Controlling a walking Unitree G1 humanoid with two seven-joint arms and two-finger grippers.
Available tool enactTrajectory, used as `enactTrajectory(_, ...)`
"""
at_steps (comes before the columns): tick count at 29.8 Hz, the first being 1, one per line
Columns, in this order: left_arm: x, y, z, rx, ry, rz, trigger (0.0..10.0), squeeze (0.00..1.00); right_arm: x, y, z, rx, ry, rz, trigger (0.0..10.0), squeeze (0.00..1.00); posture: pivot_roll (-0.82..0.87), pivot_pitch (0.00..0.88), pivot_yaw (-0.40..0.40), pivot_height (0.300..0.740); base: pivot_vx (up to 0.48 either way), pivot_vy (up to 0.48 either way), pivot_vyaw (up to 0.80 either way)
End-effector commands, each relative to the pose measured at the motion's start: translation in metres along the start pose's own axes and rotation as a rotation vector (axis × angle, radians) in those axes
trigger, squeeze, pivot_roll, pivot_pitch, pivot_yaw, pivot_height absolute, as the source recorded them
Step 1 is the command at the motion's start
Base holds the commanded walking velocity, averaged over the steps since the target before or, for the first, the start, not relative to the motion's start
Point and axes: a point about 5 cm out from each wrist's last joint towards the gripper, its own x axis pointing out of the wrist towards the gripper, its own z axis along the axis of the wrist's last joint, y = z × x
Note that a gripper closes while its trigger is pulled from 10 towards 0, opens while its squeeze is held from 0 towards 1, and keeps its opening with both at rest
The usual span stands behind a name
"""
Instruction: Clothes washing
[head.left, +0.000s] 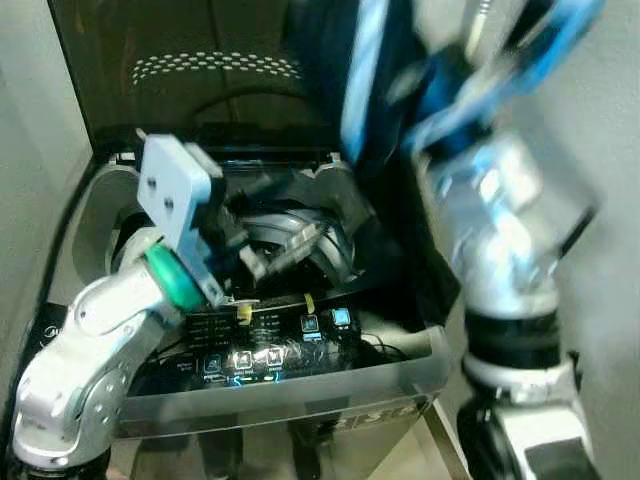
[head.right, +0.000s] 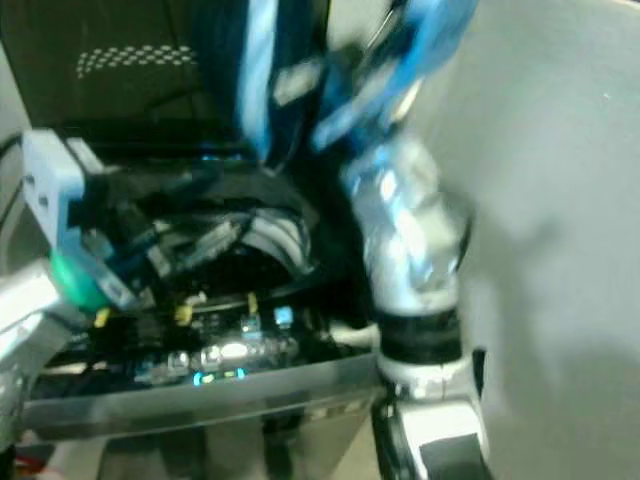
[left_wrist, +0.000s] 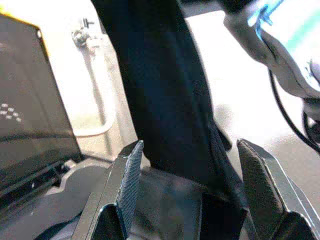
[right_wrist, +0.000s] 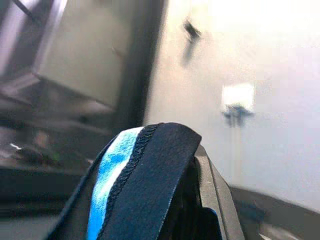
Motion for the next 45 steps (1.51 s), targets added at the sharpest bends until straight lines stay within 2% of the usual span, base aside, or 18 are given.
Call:
enactTrajectory(1,0.005,-0.005,0.0,0.009,-0.012,-0.04,10.0,0.0,0.004,0.001,-0.001,0.061,-0.008,0.031,10.0,0.0,0.06,0.001,-0.028,0.74,0.0,0.0,0.0)
enactTrajectory(7,0.013,0.003,-0.002,-0.048,-0.07,0.006,10.0,0.0,0.013,0.007,0.002,0.145,-0.034,0.086,10.0,0.0,0.06,0.0,-0.029,0.74,0.0,0.0,0.0)
enactTrajectory(11,0.024,0.016,-0.012,-0.108,-0.091,0.039,10.0,0.0,0.019,0.012,0.007,0.228,-0.06,0.121,10.0,0.0,0.07,0.0,-0.041,0.74,0.0,0.0,0.0)
enactTrajectory(13,0.041,0.032,-0.021,-0.16,-0.112,0.059,10.0,0.0,0.023,0.016,0.013,0.296,-0.083,0.163,10.0,0.0,0.07,0.005,-0.037,0.74,0.0,0.0,0.0)
enactTrajectory(15,0.041,0.032,-0.021,-0.16,-0.112,0.059,10.0,0.0,0.023,0.016,0.013,0.296,-0.083,0.163,10.0,0.0,0.07,0.005,-0.037,0.74,0.0,0.0,0.0)
enactTrajectory(16,0.062,0.051,-0.026,-0.207,-0.131,0.123,10.0,0.0,0.023,0.021,0.017,0.318,-0.092,0.192,10.0,0.0,0.05,0.011,-0.025,0.74,0.0,0.0,0.0)
enactTrajectory(20,0.069,0.056,-0.028,-0.221,-0.13,0.143,10.0,0.0,0.022,0.022,0.018,0.322,-0.092,0.197,10.0,0.0,0.05,0.011,-0.025,0.74,0.0,0.0,0.0)
enactTrajectory(21,0.08,0.052,-0.031,-0.288,-0.126,0.053,10.0,0.0,0.021,0.023,0.018,0.341,-0.089,0.186,10.0,0.0,0.03,0.017,-0.01,0.74,0.0,0.0,0.0)
enactTrajectory(24,0.08,0.052,-0.031,-0.288,-0.126,0.053,10.0,0.0,0.021,0.023,0.018,0.341,-0.089,0.186,10.0,0.0,0.03,0.017,-0.01,0.74,0.0,0.0,0.0)
enactTrajectory(25,0.084,0.045,-0.032,-0.321,-0.13,-0.031,10.0,0.0,0.021,0.023,0.017,0.349,-0.084,0.18,10.0,0.0,0.03,0.018,-0.005,0.74,0.0,0.0,0.0)
enactTrajectory(26,0.084,0.045,-0.032,-0.321,-0.13,-0.031,10.0,0.0,0.021,0.023,0.017,0.349,-0.084,0.18,10.0,0.0,0.03,0.018,-0.005,0.74,0.0,0.0,0.0)
enactTrajectory(28,0.089,0.026,-0.032,-0.372,-0.128,-0.206,10.0,0.0,0.019,0.02,0.014,0.355,-0.068,0.153,10.0,0.0,0.02,0.021,0.003,0.74,0.0,0.0,0.0)
enactTrajectory(29,0.09,0.022,-0.033,-0.372,-0.125,-0.232,4.7,0.0,0.018,0.017,0.012,0.354,-0.061,0.133,10.0,0.0,0.03,0.024,0.004,0.74,0.0,0.0,0.0)
enactTrajectory(30,0.09,0.022,-0.033,-0.372,-0.125,-0.232,4.7,0.0,0.018,0.017,0.012,0.354,-0.061,0.133,10.0,0.0,0.03,0.024,0.004,0.74,0.0,0.0,0.0)
enactTrajectory(31,0.091,0.021,-0.034,-0.371,-0.123,-0.241,3.1,0.0,0.018,0.015,0.011,0.353,-0.057,0.119,10.0,0.0,0.03,0.024,0.004,0.74,0.0,0.0,0.0)
enactTrajectory(32,0.09,0.02,-0.035,-0.369,-0.123,-0.24,0.0,0.0,0.017,0.013,0.01,0.352,-0.054,0.108,10.0,0.0,0.03,0.025,0.001,0.74,0.0,0.0,0.0)
enactTrajectory(38,0.091,0.024,-0.038,-0.366,-0.137,-0.257,0.0,0.0,0.016,0.009,0.009,0.361,-0.039,0.09,10.0,0.0,0.04,0.027,-0.002,0.74,0.0,0.0,0.0)
enactTrajectory(45,0.087,0.034,-0.038,-0.357,-0.155,-0.19,0.0,0.0,0.014,0.013,0.016,0.359,-0.04,0.071,10.0,0.0,0.05,0.033,-0.006,0.74,0.0,0.0,0.0)
